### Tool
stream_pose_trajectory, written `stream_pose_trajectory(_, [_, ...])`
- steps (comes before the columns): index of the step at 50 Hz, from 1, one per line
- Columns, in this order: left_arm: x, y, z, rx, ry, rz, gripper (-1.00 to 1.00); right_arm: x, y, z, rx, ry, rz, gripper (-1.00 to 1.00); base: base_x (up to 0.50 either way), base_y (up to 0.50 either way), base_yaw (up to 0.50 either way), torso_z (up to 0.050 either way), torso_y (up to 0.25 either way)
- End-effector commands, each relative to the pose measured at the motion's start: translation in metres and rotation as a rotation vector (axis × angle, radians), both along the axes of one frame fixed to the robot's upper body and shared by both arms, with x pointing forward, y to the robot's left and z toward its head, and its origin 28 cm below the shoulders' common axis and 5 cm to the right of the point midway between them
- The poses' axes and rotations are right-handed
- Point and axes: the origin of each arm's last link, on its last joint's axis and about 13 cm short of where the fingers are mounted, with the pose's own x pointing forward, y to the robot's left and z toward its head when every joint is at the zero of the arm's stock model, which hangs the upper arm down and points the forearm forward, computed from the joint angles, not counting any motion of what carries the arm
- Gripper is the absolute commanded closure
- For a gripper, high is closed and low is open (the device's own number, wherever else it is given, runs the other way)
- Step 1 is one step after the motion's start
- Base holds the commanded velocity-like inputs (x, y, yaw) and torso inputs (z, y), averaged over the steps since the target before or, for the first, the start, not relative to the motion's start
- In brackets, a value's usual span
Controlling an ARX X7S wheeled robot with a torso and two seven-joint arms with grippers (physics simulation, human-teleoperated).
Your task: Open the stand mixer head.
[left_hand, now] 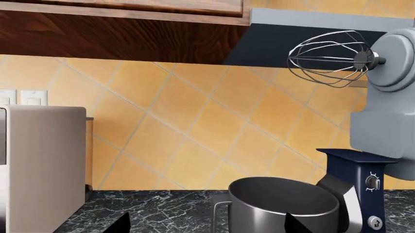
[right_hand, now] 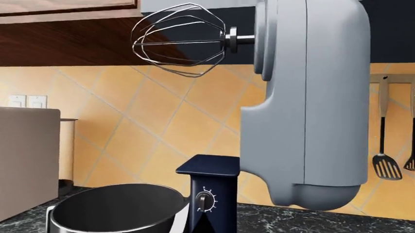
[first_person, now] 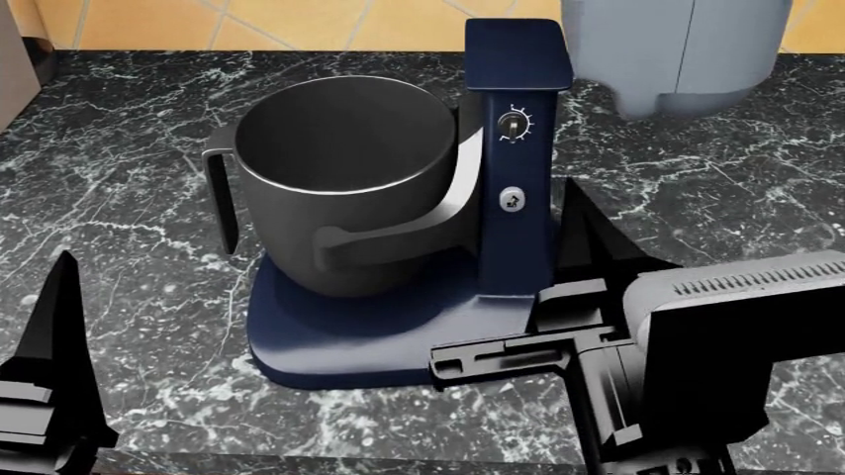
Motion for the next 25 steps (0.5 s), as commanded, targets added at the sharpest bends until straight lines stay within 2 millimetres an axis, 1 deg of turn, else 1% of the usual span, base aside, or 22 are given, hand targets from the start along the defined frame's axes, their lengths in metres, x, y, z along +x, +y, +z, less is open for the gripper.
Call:
stream_pose_trajectory(1, [-0.0005,0.0008,0.0010,-0.006,-0.005,0.001,-1.00,-0.0149,-0.0015,0.0032,0.029,-0.031,0.009,1.00,0.00,0.00,0.00,0.000,0.000])
stream_pose_trajectory(3, [0.0000,0.0005,0.0002,-0.008,0.000,-0.001,-1.00,-0.0142,-0.0019,0.0027,0.025,-0.024,0.014,1.00,0.00,0.00,0.00,0.000,0.000])
stream_pose_trajectory(4, [-0.0004,-0.0009,-0.0006,0.000,-0.001,-0.006,-1.00,-0.0158,-0.0009,0.0012,0.024,0.004,0.056,1.00,0.00,0.00,0.00,0.000,0.000])
stream_pose_trajectory(9, [-0.0002,-0.0009,-0.0010,0.001,-0.001,-0.010,-1.00,-0.0156,-0.0009,0.0020,0.020,-0.016,0.030,1.00,0.00,0.00,0.00,0.000,0.000])
stream_pose_trajectory(13, [-0.0011,-0.0004,0.0001,-0.002,-0.004,-0.009,-1.00,-0.0163,-0.0003,0.0007,0.009,-0.013,0.048,1.00,0.00,0.00,0.00,0.000,0.000])
stream_pose_trajectory(14, [-0.0012,-0.0003,0.0002,-0.004,-0.004,-0.008,-1.00,-0.0161,0.0003,0.0004,-0.016,-0.020,0.043,1.00,0.00,0.00,0.00,0.000,0.000])
stream_pose_trajectory(15, [-0.0014,-0.0006,0.0001,-0.002,-0.004,-0.009,-1.00,-0.0148,0.0006,0.0008,-0.007,-0.028,0.008,1.00,0.00,0.00,0.00,0.000,0.000])
stream_pose_trajectory(16, [-0.0014,-0.0006,0.0000,-0.003,-0.004,-0.009,-1.00,-0.0143,0.0005,0.0010,-0.006,-0.025,0.016,1.00,0.00,0.00,0.00,0.000,0.000])
stream_pose_trajectory(17, [-0.0017,-0.0005,0.0003,-0.003,-0.005,-0.010,-1.00,-0.0135,0.0004,0.0004,-0.019,-0.026,0.006,-1.00,0.00,0.00,0.00,0.000,0.000])
stream_pose_trajectory(25, [-0.0022,-0.0004,0.0011,-0.006,-0.008,-0.008,-1.00,-0.0137,-0.0002,0.0022,-0.010,-0.035,-0.001,-1.00,0.00,0.00,0.00,0.000,0.000])
